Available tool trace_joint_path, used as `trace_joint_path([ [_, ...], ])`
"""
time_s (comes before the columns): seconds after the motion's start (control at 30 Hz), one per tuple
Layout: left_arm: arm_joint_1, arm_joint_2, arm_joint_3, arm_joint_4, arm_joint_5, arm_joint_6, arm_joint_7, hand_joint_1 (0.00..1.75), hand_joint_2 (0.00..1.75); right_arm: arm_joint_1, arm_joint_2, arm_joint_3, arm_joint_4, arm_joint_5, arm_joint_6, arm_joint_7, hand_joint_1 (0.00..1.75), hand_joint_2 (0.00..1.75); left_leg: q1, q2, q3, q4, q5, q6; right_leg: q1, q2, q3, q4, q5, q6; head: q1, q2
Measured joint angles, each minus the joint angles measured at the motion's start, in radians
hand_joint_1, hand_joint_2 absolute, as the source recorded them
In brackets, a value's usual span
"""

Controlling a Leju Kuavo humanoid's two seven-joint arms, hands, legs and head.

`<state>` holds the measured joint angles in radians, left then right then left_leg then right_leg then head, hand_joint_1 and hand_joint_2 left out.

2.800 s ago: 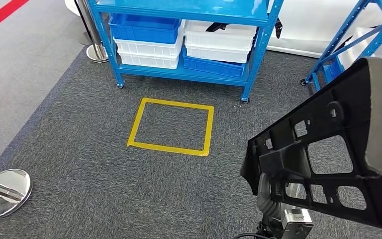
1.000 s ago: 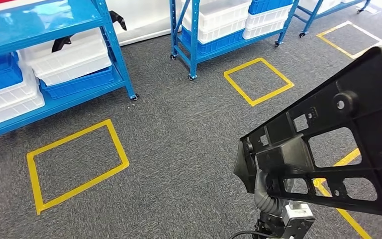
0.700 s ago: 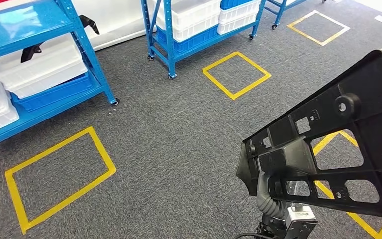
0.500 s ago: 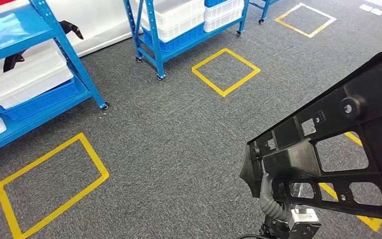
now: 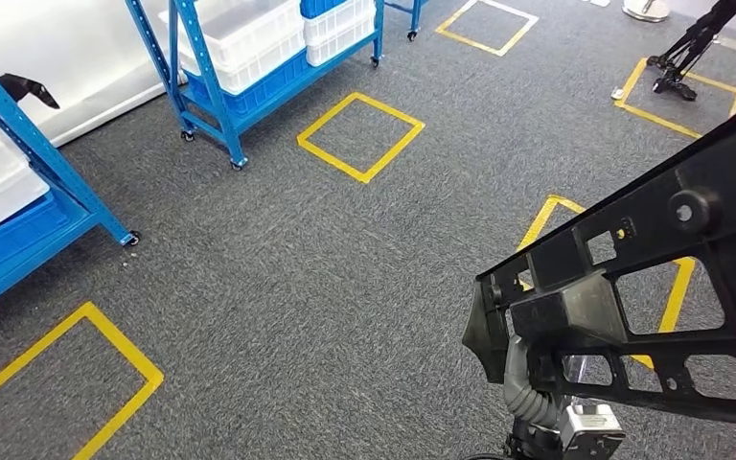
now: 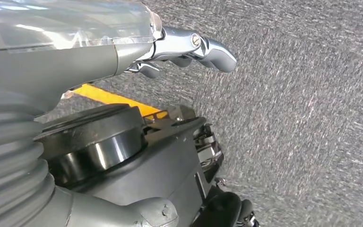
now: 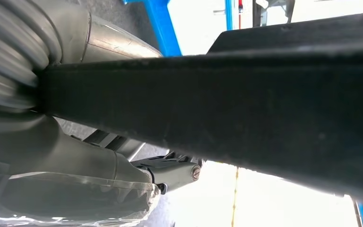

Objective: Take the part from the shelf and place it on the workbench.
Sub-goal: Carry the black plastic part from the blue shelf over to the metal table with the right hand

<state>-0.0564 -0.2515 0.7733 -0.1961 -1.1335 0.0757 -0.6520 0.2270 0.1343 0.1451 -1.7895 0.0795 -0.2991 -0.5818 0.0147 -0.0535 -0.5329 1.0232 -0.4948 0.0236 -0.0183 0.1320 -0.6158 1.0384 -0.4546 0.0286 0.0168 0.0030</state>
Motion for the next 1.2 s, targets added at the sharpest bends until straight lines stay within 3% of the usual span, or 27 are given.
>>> trace_joint_path([
  [0.03, 0.000, -0.002, 0.000, 0.000, -0.002, -0.004, 0.000, 0.00, 1.75, -0.001, 0.000, -0.002, 0.000, 0.000, 0.001, 0.000, 1.75, 1.75, 0.001, 0.015, 0.003, -0.007, 0.005, 0.007, 0.001, -0.030, -0.012, 0.024, -0.016, 0.004, 0.002, 0.000],
  [0.1, 0.003, -0.005, 0.000, 0.000, -0.007, -0.008, 0.002, 0.00, 1.75, -0.005, 0.000, -0.005, 0.000, 0.001, 0.001, 0.001, 1.75, 1.75, 0.000, 0.046, 0.004, -0.014, 0.010, 0.014, 0.003, -0.097, -0.061, 0.126, -0.075, 0.010, 0.004, 0.000],
  [0.17, 0.008, -0.006, 0.000, 0.000, -0.009, -0.010, 0.005, 0.00, 1.75, -0.005, 0.000, -0.008, 0.000, 0.001, 0.002, 0.003, 1.75, 1.75, -0.003, 0.079, 0.003, -0.014, 0.009, 0.016, 0.000, -0.118, -0.112, 0.230, -0.118, 0.018, 0.004, 0.000],
  [0.2, 0.009, -0.006, 0.000, 0.000, -0.009, -0.012, 0.006, 0.00, 1.75, -0.004, 0.000, -0.009, 0.000, 0.001, 0.002, 0.004, 1.75, 1.75, -0.004, 0.095, 0.003, -0.013, 0.008, 0.015, -0.003, -0.124, -0.116, 0.243, -0.114, 0.020, 0.004, 0.000],
  [0.23, 0.010, -0.006, 0.000, 0.000, -0.010, -0.013, 0.007, 0.00, 1.75, -0.003, 0.000, -0.011, 0.000, 0.001, 0.003, 0.005, 1.75, 1.75, -0.004, 0.110, 0.003, -0.013, 0.006, 0.014, -0.005, -0.130, -0.102, 0.219, -0.095, 0.022, 0.005, 0.000],
  [0.27, 0.009, -0.007, 0.000, 0.000, -0.012, -0.013, 0.009, 0.00, 1.75, -0.002, 0.000, -0.013, 0.000, 0.001, 0.003, 0.006, 1.75, 1.75, -0.004, 0.124, 0.005, -0.012, 0.003, 0.011, -0.006, -0.144, -0.068, 0.162, -0.064, 0.023, 0.005, 0.000],
  [0.33, 0.009, -0.008, 0.000, 0.000, -0.015, -0.014, 0.011, 0.00, 1.75, -0.005, 0.000, -0.016, 0.000, 0.001, 0.003, 0.006, 1.75, 1.75, -0.008, 0.147, 0.011, -0.010, -0.005, 0.000, -0.001, -0.191, 0.005, 0.035, -0.020, 0.016, 0.004, 0.000],
  [0.4, 0.009, -0.010, 0.000, 0.000, -0.016, -0.018, 0.011, 0.00, 1.75, -0.007, 0.000, -0.016, 0.000, 0.001, 0.004, 0.007, 1.75, 1.75, -0.011, 0.166, 0.019, -0.011, -0.011, -0.012, 0.007, -0.211, 0.032, -0.016, -0.011, 0.002, 0.002, 0.000],
  [0.47, 0.006, -0.012, 0.000, 0.000, -0.016, -0.020, 0.011, 0.00, 1.75, -0.006, 0.000, -0.019, 0.000, 0.001, 0.004, 0.008, 1.75, 1.75, -0.010, 0.181, 0.028, -0.014, -0.016, -0.023, 0.008, -0.186, 0.032, -0.020, -0.008, -0.012, 0.001, 0.000],
  [0.53, 0.003, -0.014, 0.000, 0.000, -0.016, -0.021, 0.011, 0.00, 1.75, -0.006, 0.000, -0.021, 0.000, 0.001, 0.004, 0.008, 1.75, 1.75, -0.006, 0.147, 0.023, 0.014, -0.041, -0.033, 0.005, -0.162, 0.035, -0.029, -0.002, -0.027, -0.001, 0.000],
  [0.6, 0.004, -0.015, 0.000, 0.000, -0.016, -0.023, 0.010, 0.00, 1.75, -0.008, 0.000, -0.021, 0.000, 0.001, 0.004, 0.008, 1.75, 1.75, -0.002, 0.086, -0.022, 0.117, -0.100, -0.037, 0.005, -0.139, 0.036, -0.034, 0.002, -0.039, -0.005, 0.000],
  [0.67, 0.004, -0.015, 0.000, 0.000, -0.016, -0.025, 0.010, 0.00, 1.75, -0.009, 0.000, -0.021, 0.000, 0.001, 0.004, 0.009, 1.75, 1.75, -0.002, 0.065, -0.085, 0.246, -0.150, -0.038, 0.009, -0.112, 0.036, -0.033, 0.002, -0.045, -0.006, 0.000],
  [0.7, 0.005, -0.015, 0.000, 0.000, -0.016, -0.025, 0.010, 0.00, 1.75, -0.008, 0.000, -0.021, 0.000, 0.001, 0.004, 0.009, 1.75, 1.75, -0.002, 0.062, -0.102, 0.274, -0.148, -0.038, 0.011, -0.096, 0.036, -0.032, 0.002, -0.045, -0.006, 0.000],
  [0.8, 0.005, -0.014, 0.000, 0.000, -0.015, -0.026, 0.011, 0.00, 1.75, -0.008, 0.000, -0.021, 0.000, 0.001, 0.005, 0.009, 1.75, 1.75, -0.002, 0.060, -0.091, 0.230, -0.092, -0.034, 0.013, -0.062, 0.038, -0.028, 0.001, -0.046, -0.006, 0.000],
  [0.87, 0.005, -0.014, 0.000, 0.000, -0.015, -0.026, 0.011, 0.00, 1.75, -0.008, 0.000, -0.021, 0.000, 0.001, 0.005, 0.009, 1.75, 1.75, -0.002, 0.059, -0.084, 0.212, -0.080, -0.033, 0.013, -0.058, 0.038, -0.027, 0.001, -0.045, -0.006, 0.000],
  [0.93, 0.006, -0.014, 0.000, 0.000, -0.017, -0.029, 0.012, 0.00, 1.75, -0.010, 0.000, -0.021, 0.000, 0.002, 0.006, 0.010, 1.75, 1.75, -0.002, 0.020, -0.047, 0.113, -0.038, -0.028, 0.010, -0.034, 0.033, -0.020, -0.001, -0.038, -0.005, 0.000],
  [1.0, 0.005, -0.014, 0.000, 0.000, -0.019, -0.033, 0.013, 0.00, 1.75, -0.011, 0.000, -0.021, 0.000, 0.002, 0.008, 0.012, 1.75, 1.75, -0.003, -0.008, -0.009, 0.012, 0.001, -0.015, 0.006, 0.005, 0.022, -0.015, 0.001, -0.019, -0.005, 0.000],
  [1.03, 0.004, -0.014, 0.000, 0.000, -0.020, -0.034, 0.013, 0.00, 1.75, -0.011, 0.000, -0.022, 0.000, 0.002, 0.009, 0.013, 1.75, 1.75, -0.002, 0.004, -0.004, 0.000, 0.004, -0.008, 0.006, 0.004, 0.016, -0.010, 0.000, -0.011, -0.005, 0.000],
  [1.1, 0.004, -0.016, 0.000, 0.000, -0.021, -0.034, 0.013, 0.00, 1.75, -0.014, 0.000, -0.022, 0.001, 0.004, 0.008, 0.014, 1.75, 1.75, 0.000, 0.033, 0.003, -0.016, 0.014, 0.008, 0.008, -0.045, -0.009, 0.036, -0.029, -0.002, 0.000, 0.000],
  [1.13, 0.005, -0.016, 0.000, 0.000, -0.022, -0.034, 0.014, 0.00, 1.75, -0.017, 0.000, -0.023, 0.002, 0.005, 0.008, 0.015, 1.75, 1.75, 0.000, 0.048, 0.006, -0.020, 0.017, 0.012, 0.007, -0.081, -0.034, 0.087, -0.058, 0.000, 0.002, 0.000],
  [1.2, 0.008, -0.016, 0.000, 0.000, -0.023, -0.033, 0.014, 0.00, 1.75, -0.020, 0.000, -0.023, 0.005, 0.006, 0.008, 0.015, 1.75, 1.75, -0.003, 0.077, 0.006, -0.022, 0.015, 0.015, 0.003, -0.115, -0.096, 0.206, -0.109, 0.007, 0.005, 0.000],
])
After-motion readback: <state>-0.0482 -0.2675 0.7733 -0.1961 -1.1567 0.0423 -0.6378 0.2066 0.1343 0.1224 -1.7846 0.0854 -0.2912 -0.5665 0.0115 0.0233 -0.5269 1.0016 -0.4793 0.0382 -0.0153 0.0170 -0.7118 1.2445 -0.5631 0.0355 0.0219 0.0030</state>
